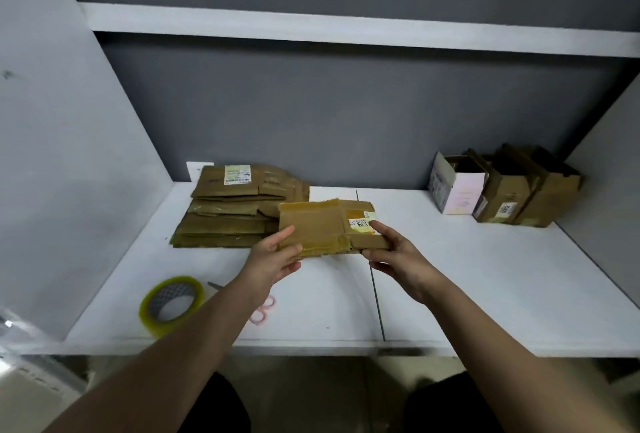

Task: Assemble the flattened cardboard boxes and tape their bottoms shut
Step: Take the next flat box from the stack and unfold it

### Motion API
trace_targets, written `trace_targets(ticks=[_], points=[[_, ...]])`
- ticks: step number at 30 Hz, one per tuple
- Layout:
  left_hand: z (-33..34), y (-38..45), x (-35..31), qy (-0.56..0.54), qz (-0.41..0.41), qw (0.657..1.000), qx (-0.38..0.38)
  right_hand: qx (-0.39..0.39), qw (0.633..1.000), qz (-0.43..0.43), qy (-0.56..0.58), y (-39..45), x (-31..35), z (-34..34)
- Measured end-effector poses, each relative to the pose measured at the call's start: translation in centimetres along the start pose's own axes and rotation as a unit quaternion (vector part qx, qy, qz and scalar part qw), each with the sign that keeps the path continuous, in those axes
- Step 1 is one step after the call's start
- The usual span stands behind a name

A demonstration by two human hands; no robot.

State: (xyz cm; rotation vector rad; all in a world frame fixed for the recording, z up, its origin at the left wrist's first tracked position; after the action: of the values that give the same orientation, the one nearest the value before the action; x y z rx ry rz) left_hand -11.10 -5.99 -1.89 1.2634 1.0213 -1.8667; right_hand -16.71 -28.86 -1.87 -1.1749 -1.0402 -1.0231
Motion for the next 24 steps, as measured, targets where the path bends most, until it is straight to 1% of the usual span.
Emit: trace_targets(ticks=[3,6,8,14,15,17,20,24], points=[[0.2,-0.6,1.7,0.023,-0.007,1.000,0.006,-0.036,0.997,-0.001,-0.070,-1.0,-1.9,0.2],[0.7,-0.6,2.7,0.033,0.004,0.999,0.007,-0.052,0.994,-0.012,-0.097,-1.6,-2.5,0.7],[1.0,-0.4,2.6,0.026,0.013,1.000,0.000,-0.066,0.991,-0.028,-0.112,-1.4,-2.5,0.8],[2.1,0.1,2.4,-0.001,0.032,0.999,-0.002,-0.105,0.965,-0.077,-0.228,-0.9,-2.6,1.8],[2.3,0.2,2.4,-0.007,0.038,0.999,0.002,-0.116,0.960,-0.088,-0.240,-0.8,-2.7,2.0],[2.5,0.3,2.3,-0.006,0.054,0.998,0.010,-0.146,0.957,-0.101,-0.230,-0.7,-2.8,2.3],[3.1,0.2,2.4,0.038,0.067,0.997,0.024,-0.185,0.958,-0.097,-0.196,-0.7,-2.9,2.6],[3.3,0.4,3.1,0.138,0.088,0.986,-0.014,-0.214,0.946,-0.087,-0.226,-0.9,-2.6,2.8]])
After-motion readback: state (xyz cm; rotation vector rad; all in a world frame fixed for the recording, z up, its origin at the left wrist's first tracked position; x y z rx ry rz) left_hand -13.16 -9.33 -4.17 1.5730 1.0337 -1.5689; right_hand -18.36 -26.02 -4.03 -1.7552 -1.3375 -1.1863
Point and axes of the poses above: each hand's wrist, its own y-axis towards the middle knuckle, its own z-axis out of the palm, x = y × z, the point moved 1 cm from there along y, towards the middle knuckle, and after that the axes turned 13 degrees about x, right-handed, at the moved point
